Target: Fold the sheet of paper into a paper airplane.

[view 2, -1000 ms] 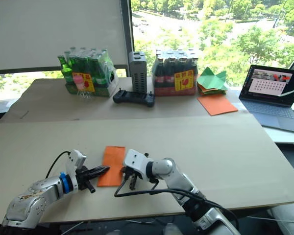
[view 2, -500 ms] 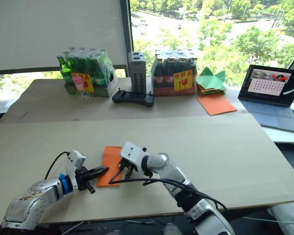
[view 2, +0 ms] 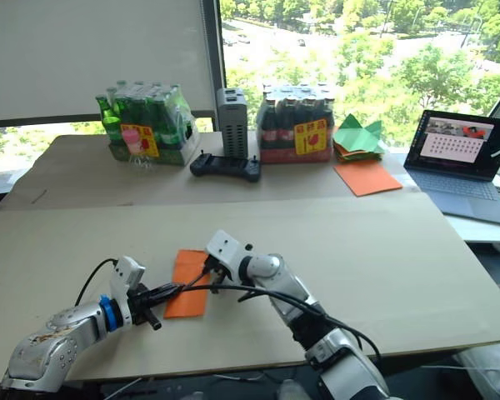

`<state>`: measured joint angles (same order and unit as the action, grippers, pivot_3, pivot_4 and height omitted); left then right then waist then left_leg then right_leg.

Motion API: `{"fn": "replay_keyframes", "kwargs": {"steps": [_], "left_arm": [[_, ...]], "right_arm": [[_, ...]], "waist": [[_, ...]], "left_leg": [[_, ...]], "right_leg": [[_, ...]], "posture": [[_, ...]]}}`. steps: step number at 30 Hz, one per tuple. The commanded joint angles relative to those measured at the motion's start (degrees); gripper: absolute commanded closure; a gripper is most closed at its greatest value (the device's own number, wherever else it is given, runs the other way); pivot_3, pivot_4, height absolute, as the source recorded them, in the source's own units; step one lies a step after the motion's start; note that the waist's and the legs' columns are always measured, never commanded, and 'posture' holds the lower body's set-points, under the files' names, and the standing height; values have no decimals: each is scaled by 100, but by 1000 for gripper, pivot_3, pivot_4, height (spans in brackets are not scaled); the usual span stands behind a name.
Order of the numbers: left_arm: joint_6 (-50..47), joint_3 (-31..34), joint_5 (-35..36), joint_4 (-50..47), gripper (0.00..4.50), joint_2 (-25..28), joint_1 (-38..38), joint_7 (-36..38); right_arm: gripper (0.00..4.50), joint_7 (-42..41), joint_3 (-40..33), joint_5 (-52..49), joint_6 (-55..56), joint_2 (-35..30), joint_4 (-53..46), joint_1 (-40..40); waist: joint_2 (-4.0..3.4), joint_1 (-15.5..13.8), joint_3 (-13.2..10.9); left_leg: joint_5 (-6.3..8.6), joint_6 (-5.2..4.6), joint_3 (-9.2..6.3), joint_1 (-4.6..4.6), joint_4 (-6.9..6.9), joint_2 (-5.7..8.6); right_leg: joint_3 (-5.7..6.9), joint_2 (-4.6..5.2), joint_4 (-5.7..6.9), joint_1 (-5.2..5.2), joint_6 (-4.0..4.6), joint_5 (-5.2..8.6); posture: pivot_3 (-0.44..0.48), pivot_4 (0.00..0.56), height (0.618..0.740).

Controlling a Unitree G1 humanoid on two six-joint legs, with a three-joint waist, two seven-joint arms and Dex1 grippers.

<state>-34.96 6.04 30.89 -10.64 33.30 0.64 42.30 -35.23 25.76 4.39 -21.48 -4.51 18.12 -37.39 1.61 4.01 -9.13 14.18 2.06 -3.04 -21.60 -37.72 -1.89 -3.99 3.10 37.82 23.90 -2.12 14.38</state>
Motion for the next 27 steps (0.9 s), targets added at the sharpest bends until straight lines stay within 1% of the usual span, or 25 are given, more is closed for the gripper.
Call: {"fn": "replay_keyframes", "kwargs": {"steps": [1,8,13,16,22,27], "left_arm": [[-56,-39,-93,46,4481,16,-102,-22],[-74,-21,-85,21,4481,19,-114,-39],[-76,12,-72,-2,4481,28,-132,-48],[-74,22,-72,-11,4481,33,-148,-52],[-99,46,-56,-30,4481,36,-144,-60],[-109,54,-60,-25,4481,45,-130,-53]], "right_arm": [[4500,203,-100,130,-214,80,513,-95],[4500,279,-248,124,-88,186,994,-424],[4500,253,-251,147,-48,187,1101,-442],[4500,89,-145,154,-121,145,983,-345],[4500,-492,205,116,-331,-36,415,7],[4500,-735,307,112,-485,-148,55,192]], "waist": [[0,2,0],[-1,-2,-1],[-1,4,0],[-1,4,0],[-2,0,0],[-2,5,0]], "left_leg": [[0,0,0,1,0,0],[0,0,0,0,1,0],[0,0,0,4,2,0],[0,0,0,3,3,0],[0,0,0,3,13,0],[0,0,2,17,31,0]], "right_leg": [[0,0,1,0,0,0],[0,0,-1,0,1,0],[0,0,1,-1,1,-1],[0,0,1,-1,1,0],[0,1,-13,-2,0,0],[-1,0,-20,-10,1,0]], "posture": [[0,150,740],[0,150,740],[0,150,740],[0,150,740],[0,150,740],[0,150,740]]}}
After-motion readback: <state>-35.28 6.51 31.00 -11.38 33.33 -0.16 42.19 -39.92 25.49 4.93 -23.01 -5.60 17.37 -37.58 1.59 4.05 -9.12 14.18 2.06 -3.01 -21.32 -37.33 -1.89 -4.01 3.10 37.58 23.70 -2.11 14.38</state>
